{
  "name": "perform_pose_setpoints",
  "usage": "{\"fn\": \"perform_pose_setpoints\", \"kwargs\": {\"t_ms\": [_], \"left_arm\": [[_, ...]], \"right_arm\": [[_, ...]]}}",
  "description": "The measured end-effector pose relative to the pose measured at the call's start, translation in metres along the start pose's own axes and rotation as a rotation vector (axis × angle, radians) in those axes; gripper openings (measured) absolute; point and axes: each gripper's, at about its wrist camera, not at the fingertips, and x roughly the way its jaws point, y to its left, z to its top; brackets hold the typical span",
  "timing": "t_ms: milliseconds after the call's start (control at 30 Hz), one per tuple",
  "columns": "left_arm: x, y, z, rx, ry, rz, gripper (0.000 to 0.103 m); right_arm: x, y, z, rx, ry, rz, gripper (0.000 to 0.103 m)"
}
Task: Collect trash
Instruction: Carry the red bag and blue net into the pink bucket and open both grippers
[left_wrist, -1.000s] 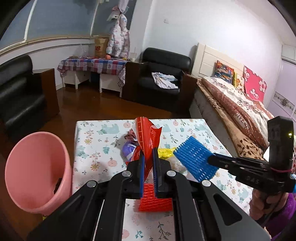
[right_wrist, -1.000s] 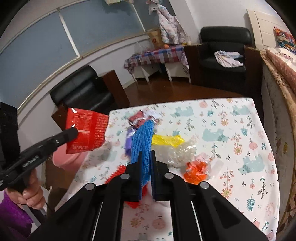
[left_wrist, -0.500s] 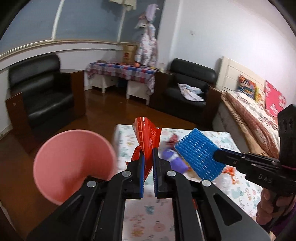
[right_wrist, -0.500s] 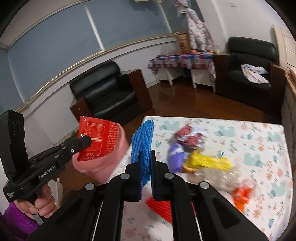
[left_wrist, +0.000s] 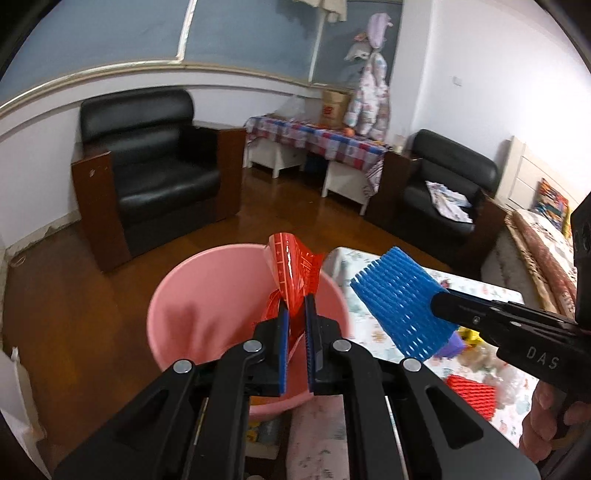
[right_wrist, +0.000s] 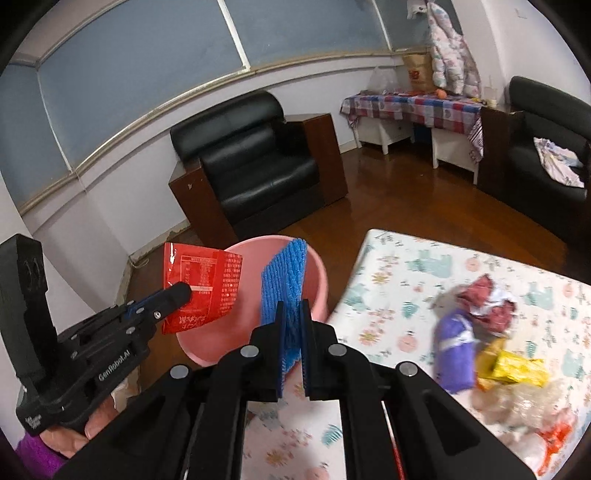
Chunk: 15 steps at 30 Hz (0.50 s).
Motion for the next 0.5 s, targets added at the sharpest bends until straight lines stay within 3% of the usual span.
{"fn": "perform_pose_setpoints", "kwargs": {"t_ms": [500], "left_arm": [[0.034, 0.023, -0.005, 0.002, 0.044, 0.102, 0.007]], "right_arm": [[0.085, 0.023, 0.004, 0.002, 0.096, -0.015, 0.006]]}}
